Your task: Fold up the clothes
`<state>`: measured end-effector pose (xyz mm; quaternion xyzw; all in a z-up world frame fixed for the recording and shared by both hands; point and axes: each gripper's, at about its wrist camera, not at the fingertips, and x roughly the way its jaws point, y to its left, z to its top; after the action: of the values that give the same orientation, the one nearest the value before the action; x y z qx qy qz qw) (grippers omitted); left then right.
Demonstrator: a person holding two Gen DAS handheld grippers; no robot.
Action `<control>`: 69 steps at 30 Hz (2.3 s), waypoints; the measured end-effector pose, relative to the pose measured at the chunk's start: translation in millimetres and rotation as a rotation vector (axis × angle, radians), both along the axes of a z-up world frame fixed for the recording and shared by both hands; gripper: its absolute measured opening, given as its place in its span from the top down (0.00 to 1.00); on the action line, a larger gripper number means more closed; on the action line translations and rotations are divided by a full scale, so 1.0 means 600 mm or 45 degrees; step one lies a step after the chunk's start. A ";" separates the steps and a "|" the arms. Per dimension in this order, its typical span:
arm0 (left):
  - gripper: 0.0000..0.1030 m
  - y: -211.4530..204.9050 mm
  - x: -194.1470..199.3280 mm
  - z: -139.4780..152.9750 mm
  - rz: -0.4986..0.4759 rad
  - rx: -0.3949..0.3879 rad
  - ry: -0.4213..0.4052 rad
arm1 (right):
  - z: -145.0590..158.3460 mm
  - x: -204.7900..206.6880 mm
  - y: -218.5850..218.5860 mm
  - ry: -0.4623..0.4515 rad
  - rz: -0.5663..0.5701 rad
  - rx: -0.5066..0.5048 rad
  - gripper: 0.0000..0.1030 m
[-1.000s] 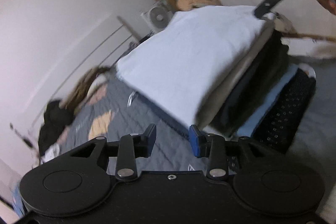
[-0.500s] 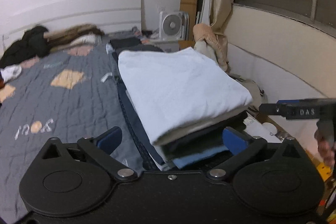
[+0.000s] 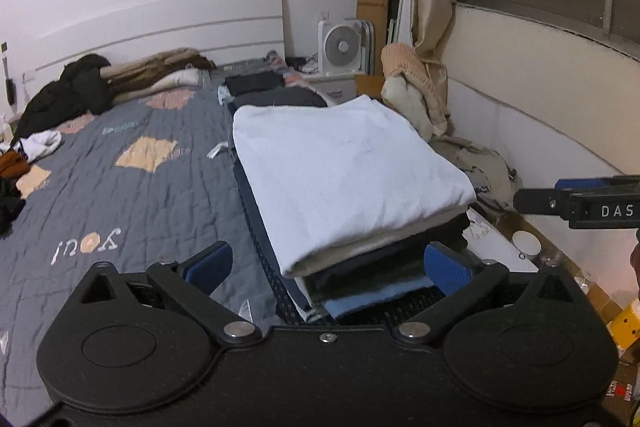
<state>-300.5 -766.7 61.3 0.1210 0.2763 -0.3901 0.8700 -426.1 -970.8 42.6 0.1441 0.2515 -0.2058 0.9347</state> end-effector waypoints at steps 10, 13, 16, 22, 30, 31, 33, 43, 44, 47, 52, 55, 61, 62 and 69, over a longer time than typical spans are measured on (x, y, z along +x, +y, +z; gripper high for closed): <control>0.00 -0.005 -0.002 0.016 0.036 0.062 0.105 | 0.035 0.011 0.020 0.030 0.058 -0.067 0.23; 0.00 -0.012 -0.002 0.028 0.057 0.071 0.111 | 0.046 0.014 0.018 0.035 0.065 -0.062 0.23; 0.00 -0.019 0.000 0.041 0.078 0.077 0.114 | 0.061 0.019 0.014 0.046 0.080 -0.067 0.23; 0.00 -0.039 0.002 0.070 0.104 0.096 0.095 | 0.090 0.028 0.006 0.066 0.108 -0.079 0.23; 0.00 -0.052 0.008 0.091 0.103 0.098 0.110 | 0.126 0.041 -0.012 0.081 0.139 -0.091 0.23; 0.00 -0.053 0.010 0.091 0.103 0.096 0.120 | 0.127 0.041 -0.014 0.084 0.144 -0.088 0.23; 0.00 -0.055 0.012 0.092 0.103 0.095 0.131 | 0.130 0.042 -0.018 0.091 0.156 -0.078 0.23; 0.00 -0.072 0.011 0.100 0.098 0.112 0.126 | 0.133 0.043 -0.025 0.116 0.169 -0.074 0.23; 0.00 -0.074 0.010 0.101 0.095 0.113 0.122 | 0.134 0.043 -0.025 0.118 0.169 -0.076 0.23; 0.00 -0.077 0.009 0.099 0.087 0.118 0.122 | 0.134 0.044 -0.024 0.123 0.171 -0.080 0.23; 0.00 -0.080 0.013 0.093 0.086 0.133 0.126 | 0.134 0.046 -0.026 0.136 0.178 -0.078 0.23; 0.00 -0.079 0.017 0.092 0.094 0.140 0.131 | 0.136 0.047 -0.028 0.141 0.182 -0.071 0.23; 0.00 -0.073 0.024 0.091 0.098 0.148 0.143 | 0.137 0.048 -0.024 0.141 0.203 -0.059 0.23; 0.00 -0.070 0.025 0.090 0.095 0.151 0.148 | 0.135 0.049 -0.023 0.141 0.206 -0.057 0.23; 0.00 -0.048 0.030 0.080 0.084 0.174 0.157 | 0.125 0.050 -0.008 0.141 0.229 -0.043 0.23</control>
<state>-282.6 -795.4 109.1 0.1467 0.3592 -0.3482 0.8534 -396.2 -975.5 117.4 0.0937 0.3112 -0.1330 0.9363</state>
